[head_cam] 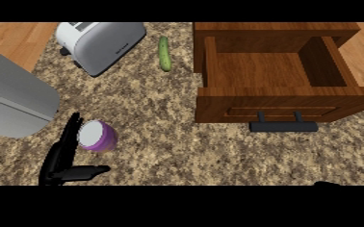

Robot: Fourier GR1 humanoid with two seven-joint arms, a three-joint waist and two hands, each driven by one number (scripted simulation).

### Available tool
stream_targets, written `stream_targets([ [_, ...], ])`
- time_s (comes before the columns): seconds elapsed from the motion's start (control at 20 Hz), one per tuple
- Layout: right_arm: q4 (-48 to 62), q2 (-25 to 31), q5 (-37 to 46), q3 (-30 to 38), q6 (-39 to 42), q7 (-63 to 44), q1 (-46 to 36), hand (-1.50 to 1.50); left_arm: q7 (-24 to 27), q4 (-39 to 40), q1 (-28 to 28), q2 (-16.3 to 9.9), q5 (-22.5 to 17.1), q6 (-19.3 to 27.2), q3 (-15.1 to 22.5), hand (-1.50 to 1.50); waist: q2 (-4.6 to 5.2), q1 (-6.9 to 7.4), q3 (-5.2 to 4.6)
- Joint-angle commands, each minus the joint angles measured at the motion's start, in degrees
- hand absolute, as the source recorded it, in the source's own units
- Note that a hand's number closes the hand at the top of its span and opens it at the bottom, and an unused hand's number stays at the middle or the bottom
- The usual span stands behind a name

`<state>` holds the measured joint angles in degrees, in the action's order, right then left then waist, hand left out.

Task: Pick up the can, place it into the drawer and close the drawer

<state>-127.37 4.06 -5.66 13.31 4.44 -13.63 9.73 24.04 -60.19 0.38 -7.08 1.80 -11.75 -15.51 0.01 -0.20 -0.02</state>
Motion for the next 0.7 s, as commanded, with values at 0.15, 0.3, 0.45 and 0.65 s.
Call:
stream_targets([
  [0.15,-4.27,-1.72,2.18,-1.35,1.11,-1.25,2.92,-1.5,3.36,10.98,-6.72,-1.79,-0.91,1.73,-1.23,-1.5,-0.01,-0.09,0.01],
  [0.3,-0.47,0.96,-1.16,2.28,0.7,-3.26,-2.64,-1.5,10.74,21.54,-10.25,-2.67,1.12,2.35,-1.18,-1.5,0.06,-0.1,-0.01],
  [0.45,0.11,0.82,-1.47,2.21,0.03,-4.24,-4.42,-1.5,15.09,26.04,-12.28,-1.63,1.64,3.93,-0.88,-1.5,0.09,-0.11,-0.02],
  [0.65,-3.69,-0.68,-0.85,2.41,1.96,-3.0,0.93,-1.5,14.02,26.35,-14.12,-3.16,0.36,1.94,-0.14,-1.5,-0.01,-0.14,0.0],
])
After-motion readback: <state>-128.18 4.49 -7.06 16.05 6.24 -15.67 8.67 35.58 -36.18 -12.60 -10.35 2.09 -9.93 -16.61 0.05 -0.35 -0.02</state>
